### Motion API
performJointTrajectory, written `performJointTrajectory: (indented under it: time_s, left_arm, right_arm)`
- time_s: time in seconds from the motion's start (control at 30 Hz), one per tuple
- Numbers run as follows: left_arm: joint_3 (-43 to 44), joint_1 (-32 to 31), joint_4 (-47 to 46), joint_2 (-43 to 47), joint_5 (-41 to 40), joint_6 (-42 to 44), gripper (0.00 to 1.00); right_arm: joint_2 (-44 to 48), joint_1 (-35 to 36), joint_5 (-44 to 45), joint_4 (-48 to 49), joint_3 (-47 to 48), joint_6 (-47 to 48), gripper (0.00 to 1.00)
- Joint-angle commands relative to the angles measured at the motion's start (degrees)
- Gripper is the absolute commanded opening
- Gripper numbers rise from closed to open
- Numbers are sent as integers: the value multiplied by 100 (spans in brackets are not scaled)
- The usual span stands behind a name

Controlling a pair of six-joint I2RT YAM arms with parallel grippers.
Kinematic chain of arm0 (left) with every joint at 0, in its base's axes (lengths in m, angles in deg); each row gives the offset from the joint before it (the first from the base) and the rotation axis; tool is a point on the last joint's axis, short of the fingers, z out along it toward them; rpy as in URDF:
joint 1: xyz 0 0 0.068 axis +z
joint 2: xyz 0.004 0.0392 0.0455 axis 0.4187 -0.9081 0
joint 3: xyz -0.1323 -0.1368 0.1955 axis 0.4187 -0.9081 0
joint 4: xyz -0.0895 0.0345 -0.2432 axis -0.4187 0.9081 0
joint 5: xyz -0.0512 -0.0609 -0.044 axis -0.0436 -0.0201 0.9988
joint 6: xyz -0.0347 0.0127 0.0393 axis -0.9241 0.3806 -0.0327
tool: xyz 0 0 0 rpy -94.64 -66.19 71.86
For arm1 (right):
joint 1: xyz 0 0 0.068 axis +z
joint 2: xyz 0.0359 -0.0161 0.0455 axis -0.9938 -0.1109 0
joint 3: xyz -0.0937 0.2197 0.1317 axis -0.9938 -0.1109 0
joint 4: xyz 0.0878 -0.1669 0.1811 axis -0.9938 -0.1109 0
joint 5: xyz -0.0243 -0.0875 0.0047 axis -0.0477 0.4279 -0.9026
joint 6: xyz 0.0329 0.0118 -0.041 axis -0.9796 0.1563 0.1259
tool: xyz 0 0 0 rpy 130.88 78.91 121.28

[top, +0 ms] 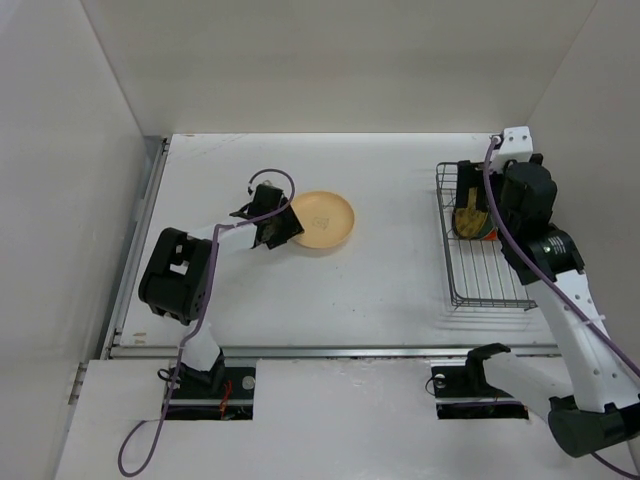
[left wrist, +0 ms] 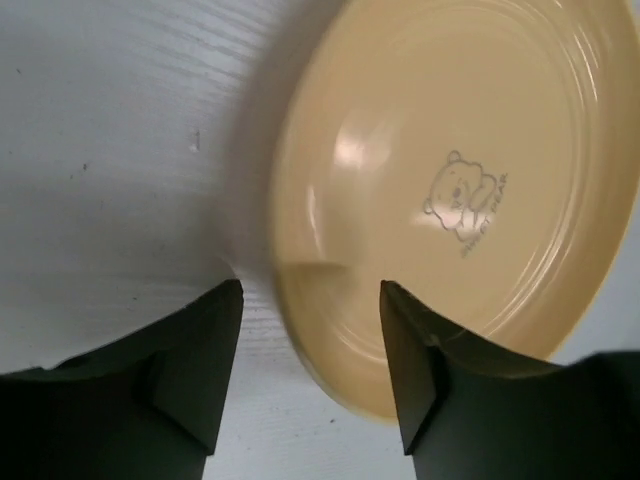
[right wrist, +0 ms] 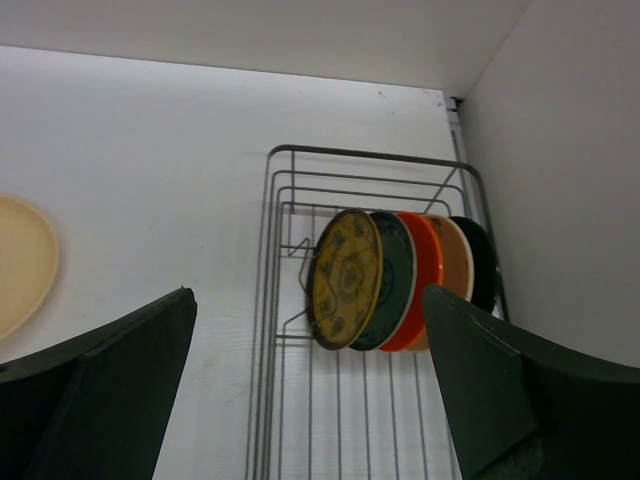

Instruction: Unload the plates from the dish rack

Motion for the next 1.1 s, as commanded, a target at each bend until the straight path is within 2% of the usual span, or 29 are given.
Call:
performJointTrajectory:
  time_s: [0.0,0.13,0.27,0.4,0.53,0.7,0.87,1.07]
  left_arm:
    - [-121,27,-232,-6,194,41,56]
    - [-296,80,-346,125,246,41,73]
    - [-551,80,-522,678,45,93,81]
    - [-841,10,-680,1416,-78,225,82]
    - [-1191,-149,-891,2225,-140,427,83]
    - [-1614,-456,-1382,3209,-140,638,82]
    - [-1747,-579,-1436,3475,-193,691,81]
    - [-1747,-632,-1436,3475,-193,691,80]
  right_arm:
    - [-139,-31,769,148,498,432,100]
    - [-639,-145,1392,33,569,1038,100]
    - [-1378,-461,1726,-81,455,1346,100]
    - [-2037,-664,1570,-134,455,1224,93]
    - [-2503,-804,1149,-380,744,1004,74]
    - [-2995,-979,1085,-495,911,881,59]
    - [-3207,-1033,963,-495,912,881,45]
    - [-3453,-1147,962,-547,912,828,41]
